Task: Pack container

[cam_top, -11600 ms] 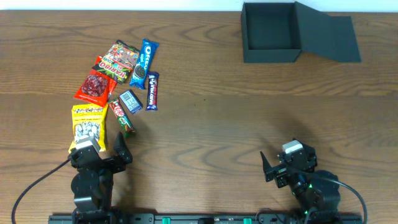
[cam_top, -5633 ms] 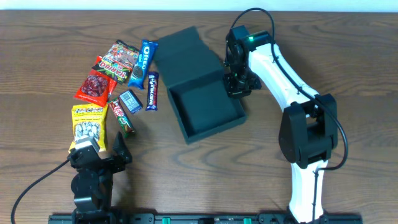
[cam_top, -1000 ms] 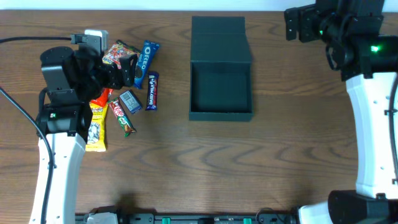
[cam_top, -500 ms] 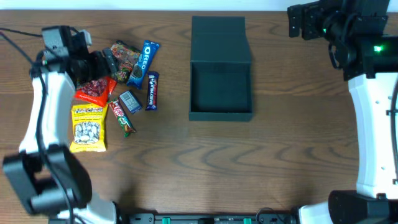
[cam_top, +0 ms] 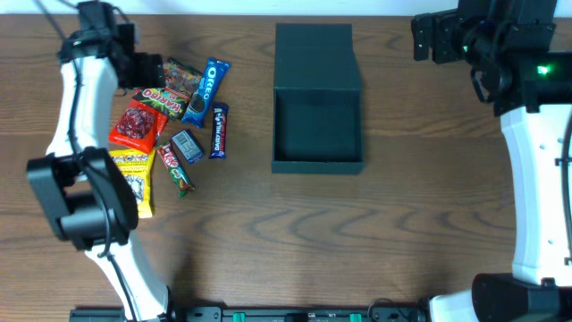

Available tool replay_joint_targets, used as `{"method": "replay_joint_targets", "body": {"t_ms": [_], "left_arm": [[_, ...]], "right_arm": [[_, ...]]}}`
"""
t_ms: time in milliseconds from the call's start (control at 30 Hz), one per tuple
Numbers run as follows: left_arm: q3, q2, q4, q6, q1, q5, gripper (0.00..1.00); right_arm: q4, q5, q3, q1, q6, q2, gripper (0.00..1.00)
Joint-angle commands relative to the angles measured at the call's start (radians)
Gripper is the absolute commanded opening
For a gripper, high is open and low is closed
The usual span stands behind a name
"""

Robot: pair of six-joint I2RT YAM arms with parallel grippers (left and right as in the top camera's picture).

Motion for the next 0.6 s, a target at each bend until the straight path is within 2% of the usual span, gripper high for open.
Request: {"method": "replay_joint_targets", "body": {"t_ms": [0,100,300,567], "left_arm": [[0.047,0.068,0.002,0.086,-0.008,-0.051,0.91],[0.071,0.104,0.014,0.127,-0.014,0.009,0.89],[0.076,0.158,0.079,0.13,-0.022,0.01,0.86],[0.076,0.208,0.097,0.163,-0.022,0.088,0.84]], "right_arm": [[-0.012,-0.008,-0.001,-0.005,0.026,0.002,0.99],[-0.023,-0.008,-0.002,-0.005,0.026,0.002,0.99],[-0.043,-0.007,-0.002,-0.005,0.026,0.002,0.99],[-0.06,-0.007,-0.006,-0.005,0.026,0.002,0.99]]}}
